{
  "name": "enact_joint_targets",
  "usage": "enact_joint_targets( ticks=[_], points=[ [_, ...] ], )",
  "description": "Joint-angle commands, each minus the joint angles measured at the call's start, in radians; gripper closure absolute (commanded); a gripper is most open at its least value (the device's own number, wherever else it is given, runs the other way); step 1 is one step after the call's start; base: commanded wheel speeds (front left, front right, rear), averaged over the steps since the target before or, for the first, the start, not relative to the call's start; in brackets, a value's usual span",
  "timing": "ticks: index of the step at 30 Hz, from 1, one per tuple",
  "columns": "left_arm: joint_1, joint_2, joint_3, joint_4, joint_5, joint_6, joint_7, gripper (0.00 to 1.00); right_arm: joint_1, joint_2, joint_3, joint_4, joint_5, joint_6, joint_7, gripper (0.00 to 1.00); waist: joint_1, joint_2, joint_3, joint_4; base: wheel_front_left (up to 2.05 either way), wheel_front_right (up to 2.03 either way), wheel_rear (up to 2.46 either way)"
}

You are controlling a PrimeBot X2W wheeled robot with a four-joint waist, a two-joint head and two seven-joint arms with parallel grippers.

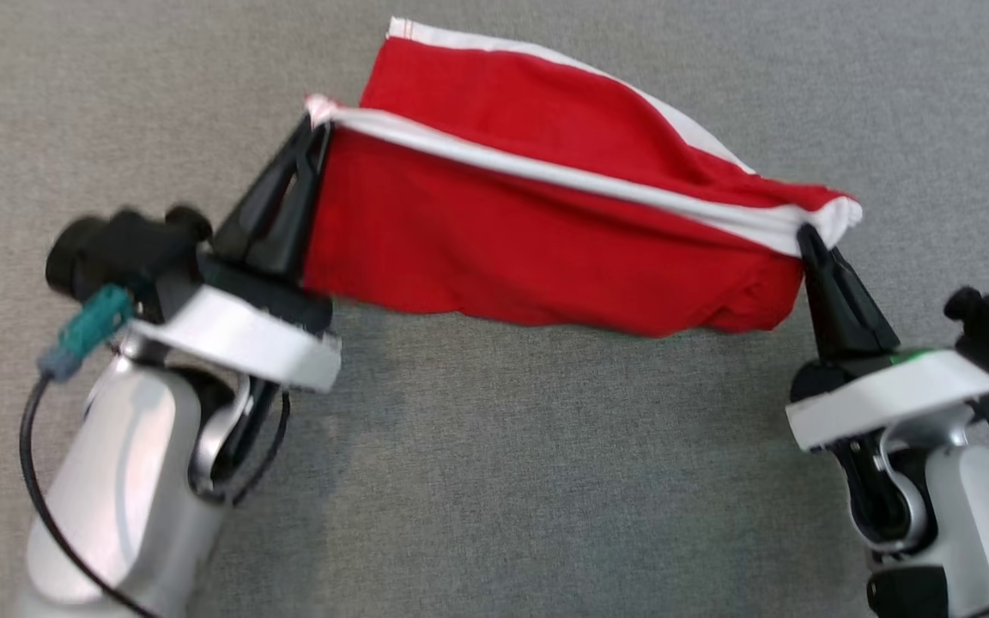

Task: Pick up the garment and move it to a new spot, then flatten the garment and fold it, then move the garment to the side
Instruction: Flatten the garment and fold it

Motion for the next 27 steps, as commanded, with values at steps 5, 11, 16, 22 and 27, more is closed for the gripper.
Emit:
enact_joint_targets(
  ticks=[5, 11, 16, 22, 27],
  points=[
    [-0.185, -0.004, -0.012, 0.195, -0.002, -0.031, -0.028, 1.00, -0.121, -0.006, 0.021, 0.105, -0.025, -0.002, -0.036, 1.00, 0.0000, 0.0000, 0.069, -0.021, 0.00, 0.00, 0.00],
    [-0.359, -0.008, -0.038, 0.449, -0.009, -0.052, -0.076, 1.00, -0.235, -0.006, 0.060, 0.215, -0.004, -0.002, -0.073, 1.00, 0.0000, 0.0000, 0.100, -0.046, 0.00, 0.00, 0.00],
    [-0.474, -0.013, -0.053, 0.634, -0.018, -0.060, -0.123, 1.00, -0.309, -0.007, 0.096, 0.296, 0.021, -0.002, -0.103, 1.00, 0.0000, 0.0000, 0.114, -0.072, 0.00, 0.00, 0.00],
    [-0.573, -0.023, -0.082, 0.834, -0.040, -0.066, -0.154, 1.00, -0.371, -0.007, 0.142, 0.378, 0.040, -0.002, -0.129, 1.00, 0.0000, 0.0000, 0.126, -0.101, 0.00, 0.00, 0.00],
    [-0.615, -0.041, -0.117, 0.948, -0.076, -0.067, -0.174, 1.00, -0.404, -0.007, 0.188, 0.419, 0.048, -0.002, -0.146, 0.00, 0.0000, 0.0000, 0.132, -0.118, 0.00, 0.00, 0.00]
  ],
)
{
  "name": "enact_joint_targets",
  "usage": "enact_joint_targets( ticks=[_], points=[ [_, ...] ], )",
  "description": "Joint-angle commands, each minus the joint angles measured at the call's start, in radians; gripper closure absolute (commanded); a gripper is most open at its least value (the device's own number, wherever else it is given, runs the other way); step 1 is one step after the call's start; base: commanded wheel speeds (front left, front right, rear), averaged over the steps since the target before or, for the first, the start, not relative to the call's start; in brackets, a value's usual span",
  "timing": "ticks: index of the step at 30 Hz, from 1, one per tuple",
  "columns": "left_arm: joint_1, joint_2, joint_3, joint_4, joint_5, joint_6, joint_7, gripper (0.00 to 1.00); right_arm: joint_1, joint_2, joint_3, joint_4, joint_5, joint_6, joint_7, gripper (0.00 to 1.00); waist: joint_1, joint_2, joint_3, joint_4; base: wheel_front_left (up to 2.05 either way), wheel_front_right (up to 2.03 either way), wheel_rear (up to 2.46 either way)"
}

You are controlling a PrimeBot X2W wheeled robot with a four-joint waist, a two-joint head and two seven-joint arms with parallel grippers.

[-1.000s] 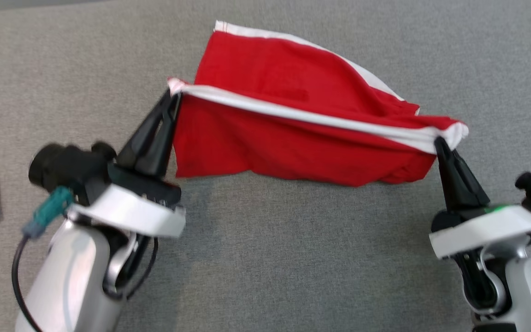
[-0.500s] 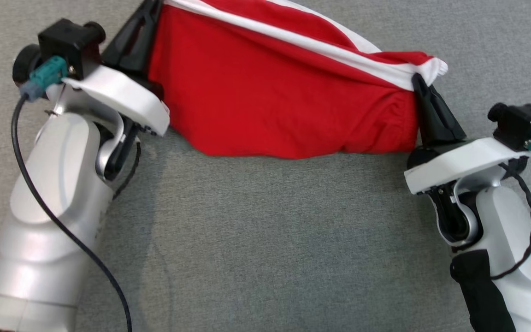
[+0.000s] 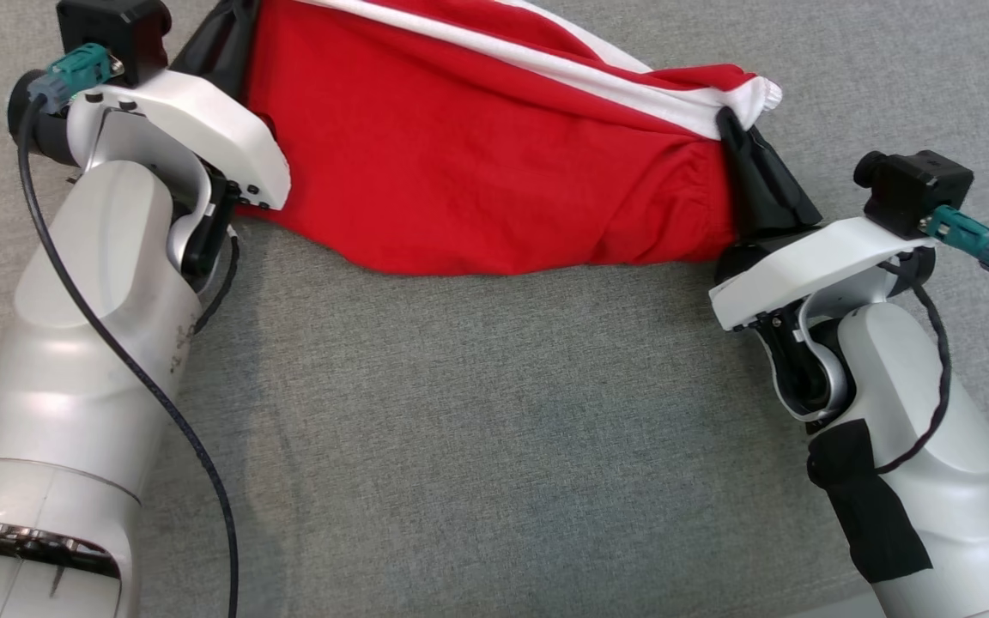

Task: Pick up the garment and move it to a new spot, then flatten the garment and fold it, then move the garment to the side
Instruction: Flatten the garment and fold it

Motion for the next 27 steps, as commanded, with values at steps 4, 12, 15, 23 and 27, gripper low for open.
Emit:
enact_joint_targets(
  ticks=[4, 12, 15, 23, 27],
  points=[
    [-0.027, -0.005, -0.049, 0.050, -0.058, 0.000, -0.017, 0.82, -0.016, -0.007, 0.033, 0.015, 0.009, -0.002, -0.020, 0.00, 0.0000, 0.0000, 0.002, -0.011, 0.00, 0.00, 0.00],
    [0.011, 0.024, -0.066, 0.051, -0.123, 0.005, -0.064, 0.00, 0.082, -0.007, 0.018, -0.092, -0.069, -0.001, -0.067, 0.00, 0.0000, 0.0000, -0.034, 0.003, 0.00, 0.00, 0.00],
    [0.049, 0.037, -0.029, -0.032, -0.104, 0.038, -0.069, 0.00, 0.143, -0.007, -0.025, -0.163, -0.122, -0.001, -0.075, 0.00, 0.0000, 0.0000, -0.052, 0.014, 0.00, 0.00, 0.00],
    [0.307, 0.070, 0.092, -0.388, -0.026, 0.138, -0.067, 0.00, 0.298, -0.007, -0.151, -0.360, -0.256, -0.001, -0.091, 0.00, 0.0000, 0.0000, -0.109, 0.045, 0.00, 0.00, 0.00],
    [0.443, 0.079, 0.125, -0.529, -0.003, 0.175, -0.067, 0.00, 0.350, -0.007, -0.197, -0.396, -0.291, -0.001, -0.089, 0.00, 0.0000, 0.0000, -0.141, 0.060, 0.00, 0.00, 0.00]
  ],
)
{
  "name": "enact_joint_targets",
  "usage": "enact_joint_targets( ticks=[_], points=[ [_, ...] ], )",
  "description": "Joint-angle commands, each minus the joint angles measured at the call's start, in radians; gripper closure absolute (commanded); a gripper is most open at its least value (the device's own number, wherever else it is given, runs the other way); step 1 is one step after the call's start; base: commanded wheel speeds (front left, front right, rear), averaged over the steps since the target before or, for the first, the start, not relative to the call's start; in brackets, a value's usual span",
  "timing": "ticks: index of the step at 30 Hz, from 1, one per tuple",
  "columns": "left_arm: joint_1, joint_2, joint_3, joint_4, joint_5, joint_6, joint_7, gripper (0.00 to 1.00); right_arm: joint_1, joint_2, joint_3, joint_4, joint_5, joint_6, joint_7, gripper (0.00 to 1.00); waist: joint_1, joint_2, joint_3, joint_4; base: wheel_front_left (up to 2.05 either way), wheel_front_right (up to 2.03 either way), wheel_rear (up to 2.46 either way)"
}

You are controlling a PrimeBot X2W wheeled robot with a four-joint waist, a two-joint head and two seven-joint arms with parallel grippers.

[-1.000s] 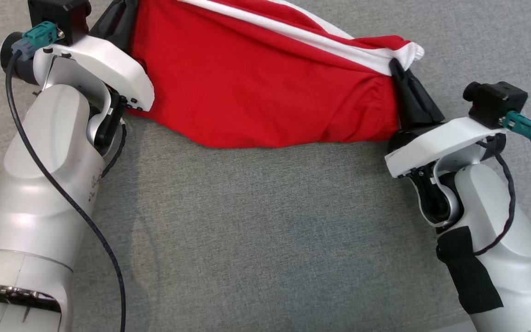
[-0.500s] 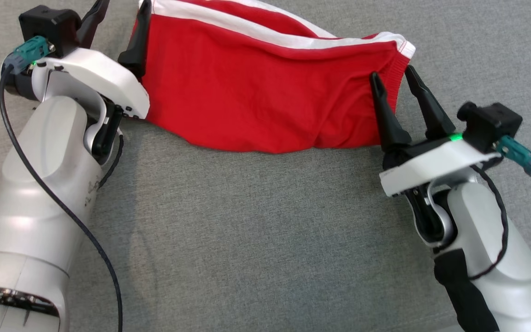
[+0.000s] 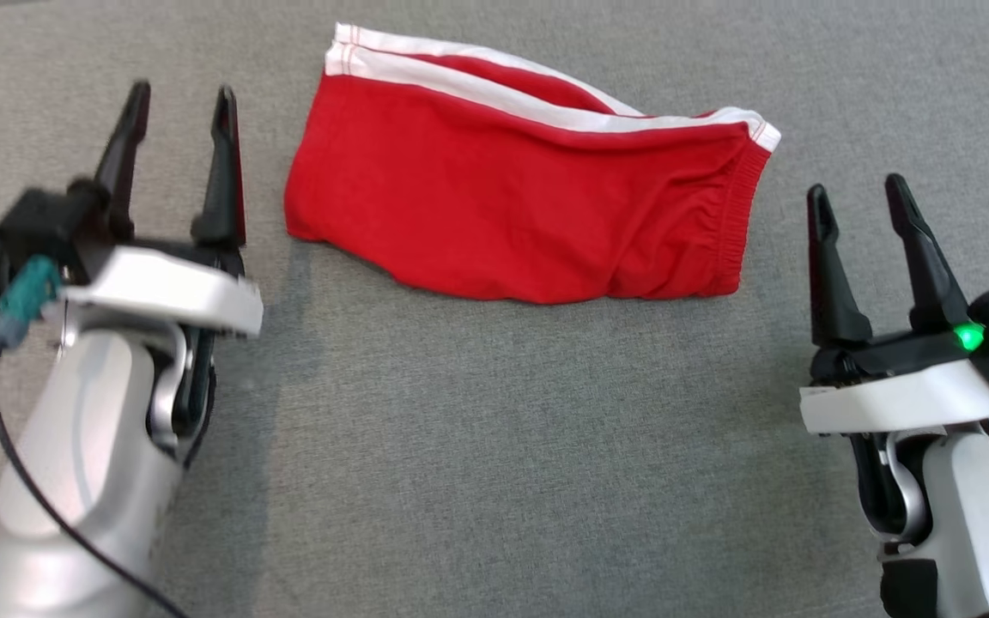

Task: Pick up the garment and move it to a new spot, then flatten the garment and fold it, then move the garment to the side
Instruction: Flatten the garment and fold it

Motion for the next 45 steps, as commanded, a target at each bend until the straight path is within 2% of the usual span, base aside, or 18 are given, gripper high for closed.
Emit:
enact_joint_targets(
  ticks=[1, 13, 18, 26, 30, 31, 32, 37, 45],
  points=[
    [0.049, 0.009, 0.012, -0.045, 0.008, 0.015, 0.000, 0.00, 0.024, -0.006, -0.015, -0.008, -0.018, -0.001, 0.000, 0.00, 0.0000, 0.0000, -0.023, 0.013, 0.00, 0.00, 0.00],
    [0.331, 0.049, 0.030, -0.293, 0.024, 0.114, 0.047, 0.00, 0.112, -0.006, -0.072, 0.016, -0.039, -0.001, 0.024, 0.00, 0.0000, 0.0000, -0.083, 0.016, 0.00, 0.00, 0.00],
    [0.370, 0.053, 0.019, -0.343, 0.022, 0.128, 0.078, 0.00, 0.106, -0.006, -0.080, 0.031, -0.029, -0.001, 0.021, 0.00, 0.0000, 0.0000, -0.088, 0.022, 0.00, 0.00, 0.00],
    [0.362, 0.055, 0.008, -0.371, 0.013, 0.120, 0.093, 0.00, 0.090, -0.006, -0.080, 0.044, -0.024, -0.001, 0.019, 0.00, 0.0000, 0.0000, -0.085, 0.027, 0.00, 0.00, 0.00],
    [0.326, 0.052, -0.005, -0.382, -0.005, 0.097, 0.111, 0.00, 0.083, -0.006, -0.079, 0.045, -0.023, -0.001, 0.019, 0.00, 0.0000, 0.0000, -0.078, 0.027, 0.00, 0.00, 0.00],
    [0.098, 0.058, -0.066, -0.222, -0.063, -0.026, 0.261, 0.00, 0.047, -0.005, -0.043, 0.045, -0.011, -0.001, 0.017, 0.00, 0.0000, 0.0000, -0.025, -0.029, 0.00, 0.00, 0.00],
    [0.083, 0.056, -0.072, -0.192, -0.072, -0.039, 0.276, 0.00, 0.043, -0.006, -0.036, 0.048, -0.007, -0.001, 0.014, 0.00, 0.0000, 0.0000, -0.021, -0.038, 0.00, 0.00, 0.00],
    [0.019, 0.054, -0.080, -0.032, -0.116, -0.082, 0.346, 0.00, 0.035, -0.005, -0.021, 0.060, 0.011, -0.001, 0.004, 0.00, 0.0000, 0.0000, 0.002, -0.074, 0.00, 0.00, 0.00],
    [-0.032, 0.054, -0.064, 0.171, -0.157, -0.101, 0.365, 0.00, 0.033, -0.006, -0.016, 0.085, 0.029, -0.001, -0.009, 0.00, 0.0000, 0.0000, 0.013, -0.093, 0.00, 0.00, 0.00]
  ],
)
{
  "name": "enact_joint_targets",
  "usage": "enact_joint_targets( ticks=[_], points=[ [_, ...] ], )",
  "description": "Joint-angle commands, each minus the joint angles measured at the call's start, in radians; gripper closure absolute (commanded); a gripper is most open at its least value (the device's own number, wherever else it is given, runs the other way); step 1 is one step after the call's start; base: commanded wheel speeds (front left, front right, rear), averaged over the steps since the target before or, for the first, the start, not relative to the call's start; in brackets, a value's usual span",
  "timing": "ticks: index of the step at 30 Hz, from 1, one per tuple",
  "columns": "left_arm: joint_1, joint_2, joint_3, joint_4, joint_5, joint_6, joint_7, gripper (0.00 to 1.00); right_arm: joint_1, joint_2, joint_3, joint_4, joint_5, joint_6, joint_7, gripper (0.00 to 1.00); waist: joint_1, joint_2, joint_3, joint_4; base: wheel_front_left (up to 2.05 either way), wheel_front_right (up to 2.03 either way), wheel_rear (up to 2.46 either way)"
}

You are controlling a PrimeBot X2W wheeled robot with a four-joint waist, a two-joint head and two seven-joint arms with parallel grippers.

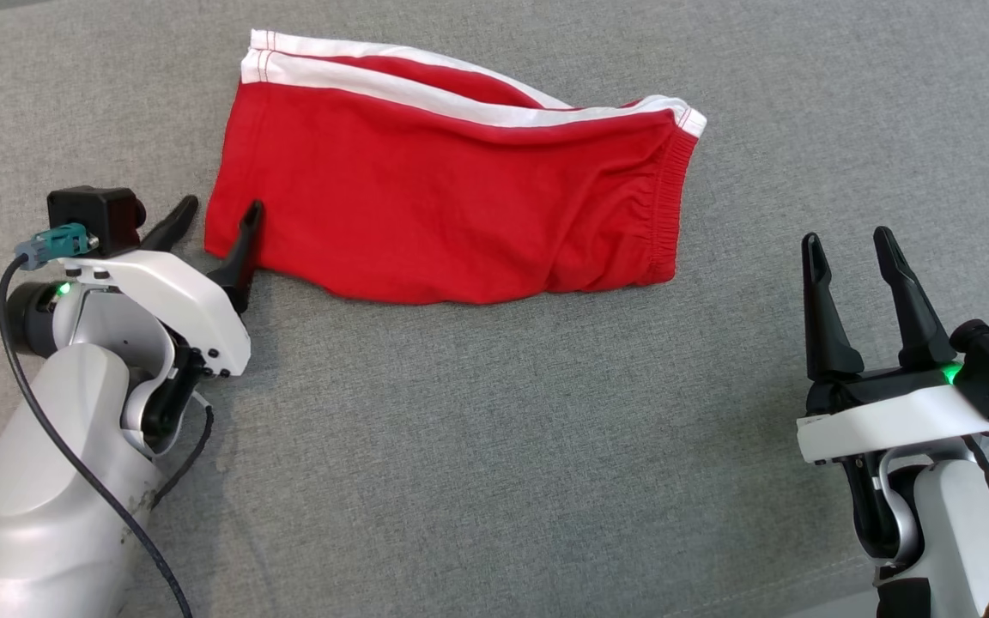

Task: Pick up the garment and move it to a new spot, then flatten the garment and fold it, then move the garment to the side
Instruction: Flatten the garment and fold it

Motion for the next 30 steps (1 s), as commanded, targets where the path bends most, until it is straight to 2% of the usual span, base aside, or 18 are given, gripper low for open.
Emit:
enact_joint_targets(
  ticks=[1, 4, 6, 7, 8, 9, 16, 19, 24, 30],
  points=[
    [-0.018, -0.003, 0.001, 0.020, -0.011, -0.008, 0.005, 0.00, -0.008, -0.005, -0.001, 0.002, 0.008, -0.001, -0.009, 0.00, 0.0000, 0.0000, -0.001, 0.001, 0.00, 0.00, 0.00],
    [-0.024, -0.015, -0.012, 0.061, -0.034, -0.030, 0.028, 0.00, -0.010, -0.005, 0.005, 0.012, 0.013, -0.001, -0.012, 0.00, 0.0000, 0.0000, -0.005, 0.002, 0.00, 0.00, 0.00],
    [-0.024, -0.022, -0.019, 0.079, -0.049, -0.041, 0.032, 0.51, -0.011, -0.005, 0.009, 0.018, 0.018, -0.001, -0.012, 0.00, 0.0000, 0.0000, -0.007, 0.002, 0.00, 0.00, 0.00],
    [-0.028, -0.023, -0.023, 0.085, -0.051, -0.044, 0.029, 0.94, -0.012, -0.005, 0.011, 0.020, 0.020, -0.001, -0.013, 0.00, 0.0000, 0.0000, -0.008, 0.003, 0.00, 0.00, 0.00],
    [-0.028, -0.023, -0.023, 0.085, -0.051, -0.044, 0.029, 0.94, -0.012, -0.005, 0.011, 0.020, 0.020, -0.001, -0.013, 0.00, 0.0000, 0.0000, -0.008, 0.003, 0.00, 0.00, 0.00],
    [-0.031, -0.025, -0.027, 0.091, -0.059, -0.048, 0.031, 1.00, -0.012, -0.005, 0.013, 0.021, 0.022, -0.001, -0.014, 0.00, 0.0000, 0.0000, -0.009, 0.003, 0.00, 0.00, 0.00],
    [-0.029, -0.022, -0.023, 0.106, -0.103, -0.064, -0.024, 1.00, 0.002, -0.005, 0.010, 0.022, 0.025, -0.001, -0.013, 0.00, 0.0000, 0.0000, -0.020, 0.001, 0.00, 0.00, 0.00],
    [0.017, -0.019, -0.019, 0.060, -0.106, -0.065, -0.091, 1.00, 0.022, -0.005, -0.011, 0.016, 0.016, -0.001, -0.013, 0.00, 0.0000, 0.0000, -0.037, 0.016, 0.00, 0.00, 0.00],
    [0.132, -0.038, -0.016, -0.073, -0.107, -0.025, -0.155, 1.00, 0.055, -0.005, -0.036, 0.008, 0.012, -0.001, -0.003, 0.00, 0.0000, 0.0000, -0.075, 0.054, 0.00, 0.00, 0.00],
    [0.305, -0.055, -0.024, -0.277, -0.116, 0.048, -0.157, 1.00, 0.090, -0.005, -0.054, -0.010, 0.004, -0.001, 0.021, 0.00, 0.0000, 0.0000, -0.117, 0.103, 0.00, 0.00, 0.00]
  ],
)
